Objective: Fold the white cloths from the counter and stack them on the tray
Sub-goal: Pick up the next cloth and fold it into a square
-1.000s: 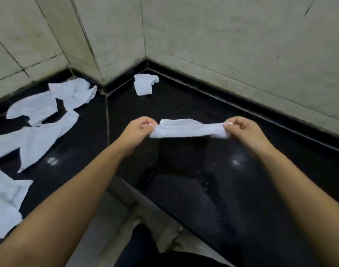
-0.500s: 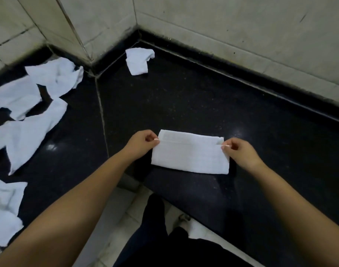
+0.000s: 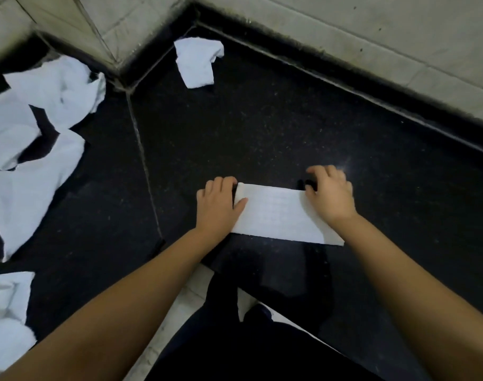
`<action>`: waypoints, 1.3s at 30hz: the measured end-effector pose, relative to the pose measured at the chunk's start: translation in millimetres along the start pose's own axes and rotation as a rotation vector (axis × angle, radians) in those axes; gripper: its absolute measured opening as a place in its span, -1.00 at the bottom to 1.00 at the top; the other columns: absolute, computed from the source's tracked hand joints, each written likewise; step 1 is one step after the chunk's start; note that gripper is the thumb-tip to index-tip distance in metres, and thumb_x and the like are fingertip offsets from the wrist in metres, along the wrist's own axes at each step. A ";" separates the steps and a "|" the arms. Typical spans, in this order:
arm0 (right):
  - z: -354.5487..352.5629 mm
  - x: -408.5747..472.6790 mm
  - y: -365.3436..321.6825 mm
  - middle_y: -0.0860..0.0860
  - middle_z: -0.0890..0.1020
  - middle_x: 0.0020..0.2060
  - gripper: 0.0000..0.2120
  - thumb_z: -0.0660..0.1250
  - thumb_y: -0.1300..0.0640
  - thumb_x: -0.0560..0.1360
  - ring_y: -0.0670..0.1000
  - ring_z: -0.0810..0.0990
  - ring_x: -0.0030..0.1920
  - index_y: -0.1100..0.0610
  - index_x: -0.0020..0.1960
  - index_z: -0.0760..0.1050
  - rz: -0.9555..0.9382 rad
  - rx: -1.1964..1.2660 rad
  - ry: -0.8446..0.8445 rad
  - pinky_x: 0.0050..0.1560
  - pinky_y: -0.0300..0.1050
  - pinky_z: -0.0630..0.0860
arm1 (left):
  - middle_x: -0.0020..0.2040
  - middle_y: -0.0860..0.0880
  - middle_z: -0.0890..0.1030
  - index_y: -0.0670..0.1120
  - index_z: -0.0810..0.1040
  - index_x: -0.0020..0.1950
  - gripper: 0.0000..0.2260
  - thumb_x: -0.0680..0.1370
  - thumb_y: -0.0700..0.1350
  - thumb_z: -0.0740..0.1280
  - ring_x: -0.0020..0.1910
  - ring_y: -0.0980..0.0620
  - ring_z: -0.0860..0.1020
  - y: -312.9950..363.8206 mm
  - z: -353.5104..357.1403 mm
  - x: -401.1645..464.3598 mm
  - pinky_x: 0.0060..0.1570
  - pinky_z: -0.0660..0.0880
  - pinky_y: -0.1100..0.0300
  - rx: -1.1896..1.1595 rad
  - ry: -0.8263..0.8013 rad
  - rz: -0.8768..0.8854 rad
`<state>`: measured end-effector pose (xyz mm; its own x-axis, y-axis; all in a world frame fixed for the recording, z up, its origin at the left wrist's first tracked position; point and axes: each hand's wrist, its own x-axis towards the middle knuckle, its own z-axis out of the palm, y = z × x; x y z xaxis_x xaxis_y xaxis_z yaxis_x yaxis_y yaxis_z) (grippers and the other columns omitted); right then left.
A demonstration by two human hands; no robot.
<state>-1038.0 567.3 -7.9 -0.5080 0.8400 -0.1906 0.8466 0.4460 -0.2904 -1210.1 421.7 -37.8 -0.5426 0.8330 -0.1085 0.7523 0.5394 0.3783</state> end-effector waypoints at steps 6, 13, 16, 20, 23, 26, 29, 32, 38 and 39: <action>28.8 20.7 -90.8 0.09 0.42 0.29 -0.59 0.22 0.01 0.56 0.13 0.34 0.32 0.07 0.38 0.32 -0.289 -0.074 -0.281 0.28 0.07 0.29 | 0.17 -0.13 0.52 -0.12 0.43 0.30 -0.46 0.46 0.20 0.32 0.11 -0.12 0.50 -10.5 17.7 -40.8 0.03 0.42 0.02 0.202 0.042 0.001; 8.4 24.4 -94.2 0.07 0.55 0.06 -0.77 0.24 0.10 0.55 0.06 0.53 0.07 0.13 0.18 0.48 -0.270 0.110 -0.452 0.05 -0.06 0.49 | 0.32 -0.06 0.32 -0.04 0.39 0.31 -0.60 0.54 0.12 0.24 0.30 -0.06 0.28 -2.0 5.0 -35.5 0.24 0.25 0.06 0.049 -0.079 -0.121; -34.3 28.9 -85.8 -0.04 0.53 -0.19 -0.94 0.28 0.12 0.54 -0.10 0.50 -0.18 0.09 -0.01 0.49 -0.264 0.423 -0.381 -0.21 -0.21 0.41 | 0.08 -0.05 0.48 -0.11 0.53 0.01 -0.83 0.54 -0.02 0.29 0.11 -0.05 0.44 5.6 -24.6 -12.0 0.09 0.37 0.06 -0.286 -0.082 -0.133; -92.9 39.4 -76.5 0.07 0.55 -0.19 -0.86 0.33 0.19 0.51 -0.01 0.51 -0.16 -0.01 -0.19 0.49 -0.283 0.726 -0.125 -0.07 -0.08 0.46 | -0.32 0.10 0.46 -0.08 0.50 -0.15 -0.93 0.53 -0.13 0.32 -0.33 0.21 0.42 30.6 -95.2 20.0 -0.33 0.33 0.37 -0.558 0.165 0.006; -122.1 29.0 -72.2 0.04 0.55 -0.19 -0.84 0.32 0.21 0.52 -0.04 0.50 -0.14 -0.02 -0.17 0.49 -0.354 0.858 -0.022 -0.05 -0.14 0.46 | -0.26 0.08 0.51 -0.11 0.54 -0.10 -0.94 0.54 -0.13 0.32 -0.28 0.22 0.44 47.0 -133.3 21.1 -0.25 0.35 0.45 -0.579 0.286 0.144; -120.5 8.2 -62.8 0.11 0.54 -0.17 -0.82 0.31 0.27 0.51 0.00 0.47 -0.14 0.00 -0.15 0.48 -0.392 0.885 -0.046 -0.08 -0.20 0.42 | -0.23 0.08 0.54 -0.16 0.57 -0.06 -0.93 0.53 -0.16 0.33 -0.27 0.29 0.46 47.1 -135.0 4.5 -0.24 0.35 0.46 -0.601 0.270 0.199; -90.1 -16.8 -46.9 0.11 0.51 -0.21 -0.76 0.31 0.33 0.50 -0.02 0.42 -0.19 0.00 -0.18 0.47 -0.369 0.861 -0.128 -0.17 -0.26 0.35 | -0.23 0.13 0.54 -0.13 0.59 -0.07 -0.96 0.52 -0.19 0.35 -0.27 0.33 0.47 30.5 -106.2 -23.6 -0.23 0.34 0.47 -0.603 0.149 0.193; -44.3 -46.0 -21.5 0.00 0.51 -0.29 -0.76 0.34 0.32 0.49 -0.14 0.43 -0.26 -0.01 -0.19 0.49 -0.313 0.764 -0.264 -0.20 -0.24 0.35 | -0.17 0.06 0.60 -0.09 0.61 -0.05 -0.95 0.52 -0.17 0.36 -0.18 0.21 0.53 9.2 -67.5 -53.9 -0.12 0.44 0.26 -0.545 -0.039 0.138; 6.7 -90.0 8.2 0.00 0.53 -0.26 -0.97 0.35 0.24 0.50 -0.08 0.47 -0.23 0.15 -0.09 0.56 -0.207 0.644 -0.519 -0.15 -0.25 0.40 | -0.10 -0.02 0.65 -0.05 0.61 -0.03 -0.92 0.54 -0.11 0.34 -0.10 0.07 0.60 -16.3 -28.7 -88.1 -0.06 0.51 0.19 -0.500 -0.406 0.046; 5.2 -89.6 6.8 0.00 0.52 -0.26 -0.97 0.35 0.23 0.50 -0.09 0.47 -0.24 0.17 -0.07 0.57 -0.197 0.655 -0.522 -0.16 -0.26 0.40 | -0.13 0.01 0.64 -0.05 0.61 -0.03 -0.92 0.55 -0.11 0.33 -0.14 0.11 0.59 -17.5 -29.9 -85.8 -0.09 0.49 0.23 -0.511 -0.408 0.050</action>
<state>-987.5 493.5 2.3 -0.7801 0.4446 -0.4403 0.5545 0.1653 -0.8156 -1187.9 337.1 -7.6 -0.2507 0.8899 -0.3811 0.4465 0.4556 0.7701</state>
